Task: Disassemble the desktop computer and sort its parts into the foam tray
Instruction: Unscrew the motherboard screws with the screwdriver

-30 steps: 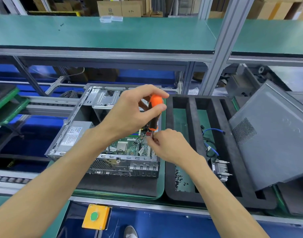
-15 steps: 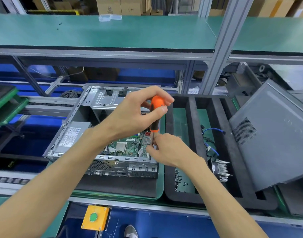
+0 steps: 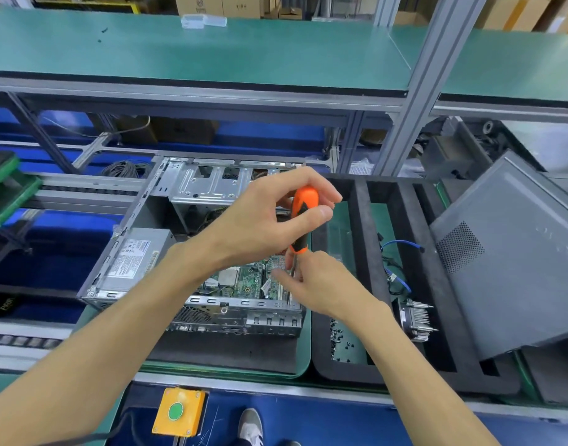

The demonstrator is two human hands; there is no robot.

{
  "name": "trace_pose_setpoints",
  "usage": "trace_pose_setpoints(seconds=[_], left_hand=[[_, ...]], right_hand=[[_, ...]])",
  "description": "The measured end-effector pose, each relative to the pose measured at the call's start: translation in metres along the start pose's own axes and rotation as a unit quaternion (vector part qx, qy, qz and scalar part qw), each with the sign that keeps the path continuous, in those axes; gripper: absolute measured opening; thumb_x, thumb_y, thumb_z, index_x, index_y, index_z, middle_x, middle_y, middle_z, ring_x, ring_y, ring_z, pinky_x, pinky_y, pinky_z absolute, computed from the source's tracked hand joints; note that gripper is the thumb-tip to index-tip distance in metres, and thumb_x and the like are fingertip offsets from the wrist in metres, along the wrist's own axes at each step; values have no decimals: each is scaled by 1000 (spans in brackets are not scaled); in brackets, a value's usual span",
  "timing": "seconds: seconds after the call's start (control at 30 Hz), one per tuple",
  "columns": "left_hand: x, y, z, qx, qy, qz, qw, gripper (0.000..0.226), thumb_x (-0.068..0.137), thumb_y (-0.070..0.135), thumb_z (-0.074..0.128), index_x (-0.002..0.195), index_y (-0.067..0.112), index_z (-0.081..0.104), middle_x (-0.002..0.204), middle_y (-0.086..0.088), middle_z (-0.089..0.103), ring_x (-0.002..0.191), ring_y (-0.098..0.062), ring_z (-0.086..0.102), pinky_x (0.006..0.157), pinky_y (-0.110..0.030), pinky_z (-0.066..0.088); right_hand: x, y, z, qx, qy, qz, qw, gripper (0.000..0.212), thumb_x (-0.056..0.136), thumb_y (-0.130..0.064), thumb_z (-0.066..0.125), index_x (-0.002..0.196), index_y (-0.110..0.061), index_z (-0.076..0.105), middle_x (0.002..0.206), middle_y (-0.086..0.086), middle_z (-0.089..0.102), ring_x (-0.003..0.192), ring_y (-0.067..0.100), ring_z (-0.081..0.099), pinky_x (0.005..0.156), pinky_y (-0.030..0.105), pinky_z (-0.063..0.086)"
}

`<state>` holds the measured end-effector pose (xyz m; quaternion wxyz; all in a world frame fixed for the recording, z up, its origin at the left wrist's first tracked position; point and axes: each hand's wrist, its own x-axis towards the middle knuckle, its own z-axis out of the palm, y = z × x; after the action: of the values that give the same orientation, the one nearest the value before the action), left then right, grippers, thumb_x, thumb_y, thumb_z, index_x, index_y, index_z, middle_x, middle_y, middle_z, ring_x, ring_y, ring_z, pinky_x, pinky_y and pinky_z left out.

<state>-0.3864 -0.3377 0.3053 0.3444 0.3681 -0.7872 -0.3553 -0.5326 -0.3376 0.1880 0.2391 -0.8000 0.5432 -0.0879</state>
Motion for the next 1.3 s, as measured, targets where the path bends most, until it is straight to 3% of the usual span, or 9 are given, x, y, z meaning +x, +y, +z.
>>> trace_pose_setpoints(seconds=[0.13,0.27,0.4,0.53,0.67,0.8,1.0,1.17,1.3], left_hand=[[6,-8,-3,-25,-21,11,999,26,97,25,55,121,17,62,107,-1,68,103,-21,66,91,-44,53],[14,-31,-9,-76,-14,17,997,31,102,31,46,126,15,58,109,-1,69,104,-19,66,94,-41,52],[16,-79,-3,-122,-7,-41,992,35,105,30,37,116,10,63,101,-3,71,95,-15,68,89,-44,53],[10,-134,11,-135,-44,-196,970,38,109,29,32,104,14,67,95,-6,72,89,-21,70,91,-52,54],[0,-168,14,-126,-69,-289,946,43,107,36,32,100,16,70,92,-4,74,91,-25,72,81,-42,57],[-2,-183,12,-138,-52,-331,932,47,107,38,33,99,13,72,90,-5,75,90,-24,72,81,-39,59],[-5,-190,10,-217,-107,-388,889,50,108,36,35,103,3,72,94,-14,76,94,-31,72,82,-37,60],[-8,-198,10,-250,-164,-415,859,46,107,32,38,106,-1,70,96,-15,76,87,-23,74,69,-24,56],[-7,-212,9,-246,-210,-433,842,52,107,37,38,81,5,70,73,-11,67,62,-19,64,60,-27,53]], right_hand=[[0,0,4,57,-4,19,998,35,99,-21,54,69,-21,37,52,0,41,47,19,40,48,33,29],[-6,-4,5,133,-26,32,990,23,89,-16,59,88,-31,43,78,15,62,65,33,56,63,45,48],[-12,-2,15,106,11,18,994,11,96,-27,57,85,-23,55,65,1,58,62,20,54,60,38,47],[-14,-3,23,74,86,18,993,43,106,-46,43,74,-20,57,51,-8,47,52,9,46,56,31,40],[-12,-7,22,118,133,26,984,52,106,-50,37,64,-23,51,49,-8,52,51,12,51,60,37,46],[3,-12,6,196,218,15,956,54,103,-53,36,60,-22,47,44,-12,43,41,10,39,48,18,28],[37,-13,-18,281,329,1,902,55,107,-41,43,59,-16,52,42,-5,31,36,8,29,47,7,29],[56,-11,-19,321,327,13,889,53,106,-41,45,57,-25,53,42,-6,27,37,9,26,46,13,29],[67,-10,-22,330,336,21,882,53,105,-46,44,55,-30,55,41,-7,31,37,9,27,43,19,24]])
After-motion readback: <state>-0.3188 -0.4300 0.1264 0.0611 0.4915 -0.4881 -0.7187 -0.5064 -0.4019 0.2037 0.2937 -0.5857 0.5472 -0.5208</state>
